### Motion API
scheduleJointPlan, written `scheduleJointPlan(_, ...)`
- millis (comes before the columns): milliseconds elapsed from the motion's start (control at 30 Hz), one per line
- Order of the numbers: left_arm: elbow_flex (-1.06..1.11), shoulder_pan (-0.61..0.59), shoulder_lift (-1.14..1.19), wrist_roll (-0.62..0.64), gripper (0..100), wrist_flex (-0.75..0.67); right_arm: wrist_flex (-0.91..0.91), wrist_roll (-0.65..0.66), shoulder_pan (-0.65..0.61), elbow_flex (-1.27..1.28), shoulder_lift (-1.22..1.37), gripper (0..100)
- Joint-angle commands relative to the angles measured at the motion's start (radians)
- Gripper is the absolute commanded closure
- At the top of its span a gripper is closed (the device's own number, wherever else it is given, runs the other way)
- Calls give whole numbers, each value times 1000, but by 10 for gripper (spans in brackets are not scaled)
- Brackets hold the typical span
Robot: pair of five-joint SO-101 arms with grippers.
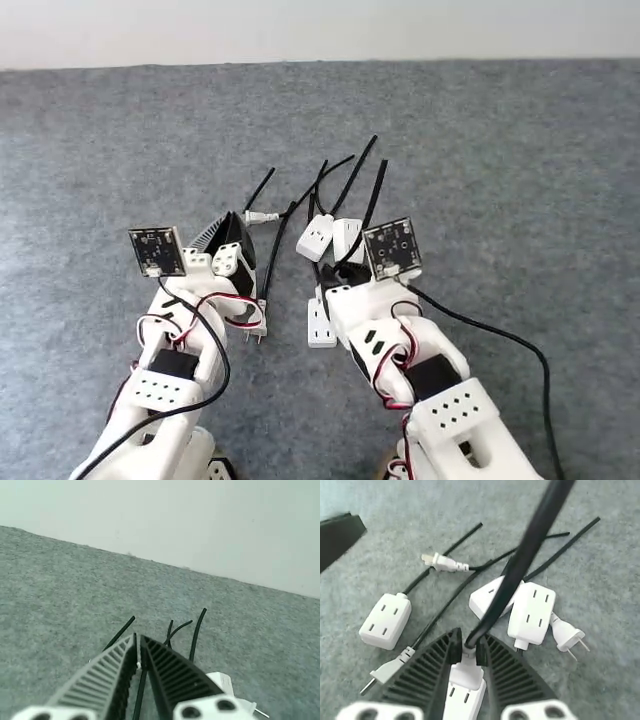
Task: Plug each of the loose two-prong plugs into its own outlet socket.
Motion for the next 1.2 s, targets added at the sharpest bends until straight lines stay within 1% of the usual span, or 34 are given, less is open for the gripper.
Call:
scheduleJointPlan(0,-13,-6,-17,-3,985,-21,-38,21,-36,-11,-7,991)
scheduleJointPlan(100,-13,-6,-17,-3,985,-21,-39,23,-38,-20,22,991)
scheduleJointPlan(367,-13,-6,-17,-3,985,-21,-50,-2,-36,-132,245,991)
scheduleJointPlan(933,-1,-6,-17,-3,985,-25,-53,3,-45,-146,252,991)
scheduleJointPlan(1000,-1,-6,-17,-3,985,-25,-27,12,-45,-155,251,991)
scheduleJointPlan(1067,-7,-6,-17,3,985,-21,67,71,-62,-193,243,991)
scheduleJointPlan(1100,-13,-8,-15,3,985,-17,122,81,-79,-215,231,991)
scheduleJointPlan(1167,-44,-8,5,3,986,35,205,87,-111,-242,191,991)
